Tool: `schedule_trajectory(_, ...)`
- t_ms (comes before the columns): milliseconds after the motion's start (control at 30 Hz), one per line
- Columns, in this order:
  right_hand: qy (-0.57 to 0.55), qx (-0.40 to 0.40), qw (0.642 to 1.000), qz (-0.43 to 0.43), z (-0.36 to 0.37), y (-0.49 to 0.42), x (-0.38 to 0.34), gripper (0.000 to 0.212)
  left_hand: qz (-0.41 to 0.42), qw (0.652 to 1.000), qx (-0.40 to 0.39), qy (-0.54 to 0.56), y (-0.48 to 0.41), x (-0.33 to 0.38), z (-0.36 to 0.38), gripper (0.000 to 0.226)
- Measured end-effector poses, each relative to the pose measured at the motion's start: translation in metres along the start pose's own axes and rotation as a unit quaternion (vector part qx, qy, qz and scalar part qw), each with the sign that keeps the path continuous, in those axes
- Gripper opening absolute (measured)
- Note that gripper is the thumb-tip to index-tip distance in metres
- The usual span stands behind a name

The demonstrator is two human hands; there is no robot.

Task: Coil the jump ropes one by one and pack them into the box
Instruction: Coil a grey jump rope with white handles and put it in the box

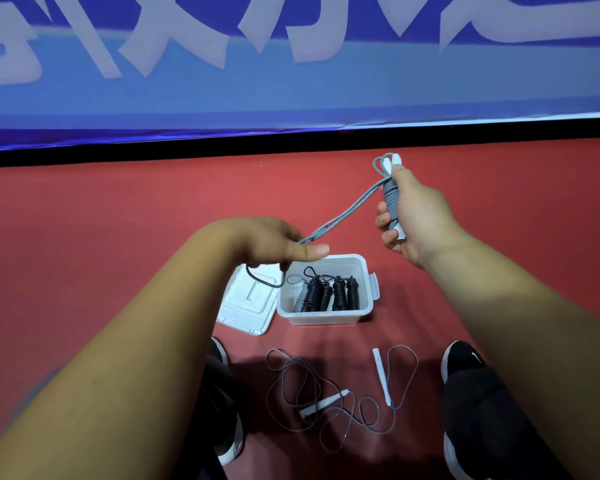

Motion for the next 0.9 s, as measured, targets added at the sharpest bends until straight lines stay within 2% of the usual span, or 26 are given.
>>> schedule_trajectory(133, 0.042, -0.018, 0.999, -0.026, 0.007, 0.002, -0.002, 0.042, -0.024, 0.994, 0.05, 0.091, -0.005, 0.002, 0.002, 0.079)
schedule_trajectory(267, 0.131, -0.059, 0.986, -0.079, 0.027, 0.011, -0.005, 0.043, -0.032, 0.997, 0.07, -0.003, -0.012, -0.004, -0.003, 0.078)
schedule_trajectory(333, 0.214, -0.036, 0.968, -0.129, 0.033, 0.015, -0.01, 0.047, -0.004, 0.995, 0.101, 0.008, -0.015, 0.005, -0.009, 0.079)
schedule_trajectory(433, 0.299, -0.002, 0.938, -0.178, 0.039, 0.016, -0.013, 0.062, 0.071, 0.984, 0.137, 0.085, -0.019, 0.023, -0.012, 0.061)
schedule_trajectory(500, 0.316, 0.001, 0.93, -0.188, 0.04, 0.017, -0.012, 0.063, 0.109, 0.977, 0.137, 0.125, -0.02, 0.031, -0.009, 0.045)
schedule_trajectory(667, 0.329, 0.007, 0.919, -0.215, 0.039, 0.022, -0.017, 0.045, 0.145, 0.961, 0.163, 0.171, -0.021, 0.037, -0.011, 0.016)
schedule_trajectory(767, 0.328, 0.008, 0.918, -0.223, 0.037, 0.023, -0.02, 0.043, 0.151, 0.953, 0.186, 0.183, -0.022, 0.033, -0.018, 0.009)
schedule_trajectory(900, 0.318, -0.008, 0.924, -0.212, 0.037, 0.021, -0.021, 0.045, 0.167, 0.931, 0.177, 0.273, -0.021, 0.04, -0.014, 0.01)
Point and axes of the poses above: each hand's wrist, its own y-axis away from the middle knuckle, its own z-axis out of the palm, x = y × z, the point moved 10 cm from there along -y, towards the middle knuckle, and after that the axes turned 14 degrees about z, right-handed, at the moved point
